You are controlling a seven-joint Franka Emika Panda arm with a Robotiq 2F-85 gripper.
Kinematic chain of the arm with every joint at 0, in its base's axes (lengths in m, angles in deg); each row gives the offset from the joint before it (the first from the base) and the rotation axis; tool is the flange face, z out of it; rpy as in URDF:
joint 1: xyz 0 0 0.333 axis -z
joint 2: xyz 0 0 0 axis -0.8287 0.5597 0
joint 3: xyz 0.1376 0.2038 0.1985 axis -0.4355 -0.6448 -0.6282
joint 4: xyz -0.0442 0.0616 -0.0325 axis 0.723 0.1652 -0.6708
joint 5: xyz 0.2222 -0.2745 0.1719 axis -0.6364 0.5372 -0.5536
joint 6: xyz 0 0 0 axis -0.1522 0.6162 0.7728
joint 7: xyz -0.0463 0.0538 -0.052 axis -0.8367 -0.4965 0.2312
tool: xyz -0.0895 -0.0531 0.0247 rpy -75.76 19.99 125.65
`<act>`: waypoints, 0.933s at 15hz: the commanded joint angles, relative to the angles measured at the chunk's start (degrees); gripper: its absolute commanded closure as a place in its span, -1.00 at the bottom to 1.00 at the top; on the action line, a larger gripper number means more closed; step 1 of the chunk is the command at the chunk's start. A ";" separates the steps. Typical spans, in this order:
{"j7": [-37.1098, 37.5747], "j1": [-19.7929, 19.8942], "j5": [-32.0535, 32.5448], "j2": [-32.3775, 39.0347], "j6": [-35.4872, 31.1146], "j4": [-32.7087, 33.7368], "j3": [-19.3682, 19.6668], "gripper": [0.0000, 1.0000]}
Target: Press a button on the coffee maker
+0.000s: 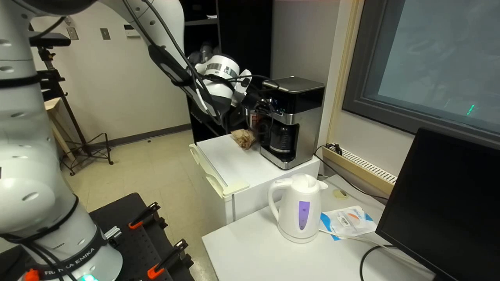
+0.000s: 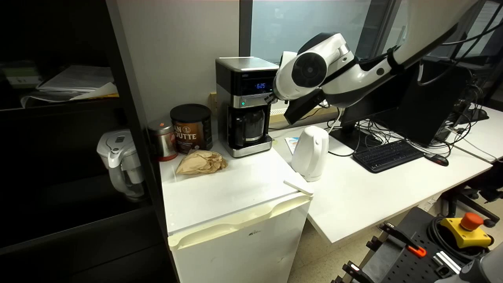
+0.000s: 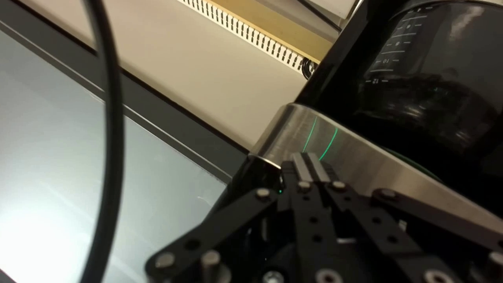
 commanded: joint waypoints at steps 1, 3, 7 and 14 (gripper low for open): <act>4.28 0.39 5.11 -5.29 -2.65 -5.10 0.05 0.97; 6.04 0.43 7.09 -7.74 -3.65 -7.69 -0.06 0.97; 9.00 0.15 9.87 -12.97 -4.85 -13.50 -0.20 0.97; 13.41 -0.79 15.19 -23.28 -2.20 -25.10 -1.64 0.96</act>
